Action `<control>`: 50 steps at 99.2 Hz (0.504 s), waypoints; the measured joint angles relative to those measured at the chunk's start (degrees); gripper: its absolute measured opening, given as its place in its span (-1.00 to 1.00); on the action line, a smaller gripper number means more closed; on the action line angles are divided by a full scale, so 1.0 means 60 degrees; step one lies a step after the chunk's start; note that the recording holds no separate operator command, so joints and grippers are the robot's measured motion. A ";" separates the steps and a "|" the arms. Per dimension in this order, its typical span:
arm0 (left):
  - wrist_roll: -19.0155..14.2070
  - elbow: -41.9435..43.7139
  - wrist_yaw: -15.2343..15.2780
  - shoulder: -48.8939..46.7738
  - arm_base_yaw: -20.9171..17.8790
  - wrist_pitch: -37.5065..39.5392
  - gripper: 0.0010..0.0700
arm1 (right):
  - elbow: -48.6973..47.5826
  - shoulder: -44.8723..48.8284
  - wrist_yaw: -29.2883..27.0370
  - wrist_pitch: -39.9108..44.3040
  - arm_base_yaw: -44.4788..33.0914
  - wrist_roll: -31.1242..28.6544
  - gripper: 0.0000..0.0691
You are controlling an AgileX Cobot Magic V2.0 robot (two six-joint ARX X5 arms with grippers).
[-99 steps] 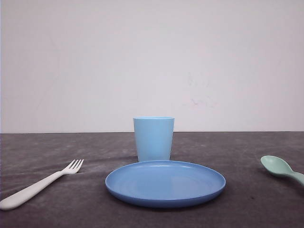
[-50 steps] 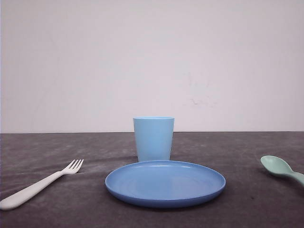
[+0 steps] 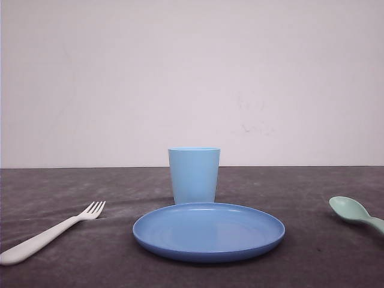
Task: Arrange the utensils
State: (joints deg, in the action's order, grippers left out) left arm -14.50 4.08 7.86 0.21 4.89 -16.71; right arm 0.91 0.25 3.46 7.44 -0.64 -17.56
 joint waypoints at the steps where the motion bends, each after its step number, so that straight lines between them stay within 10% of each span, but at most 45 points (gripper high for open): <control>1: -0.0033 0.0000 -0.0018 0.0000 0.0000 0.0000 -0.96 | 0.0000 0.0000 0.0000 -0.0029 0.0000 -0.0044 -0.99; 25: -0.0940 0.0382 -0.0692 0.0514 0.0000 -0.0521 -0.96 | 0.1038 0.0641 -0.0040 0.0907 0.0000 -0.1111 -0.99; 50: -0.0947 0.3577 -0.0871 0.3151 0.0000 -0.0488 -0.96 | 0.4597 0.3723 -0.0076 0.2320 0.0000 -0.0171 -0.99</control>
State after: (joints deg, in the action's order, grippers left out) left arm -20.18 25.54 2.63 19.11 4.89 -19.64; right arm 28.49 22.59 3.01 21.37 -0.64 -18.59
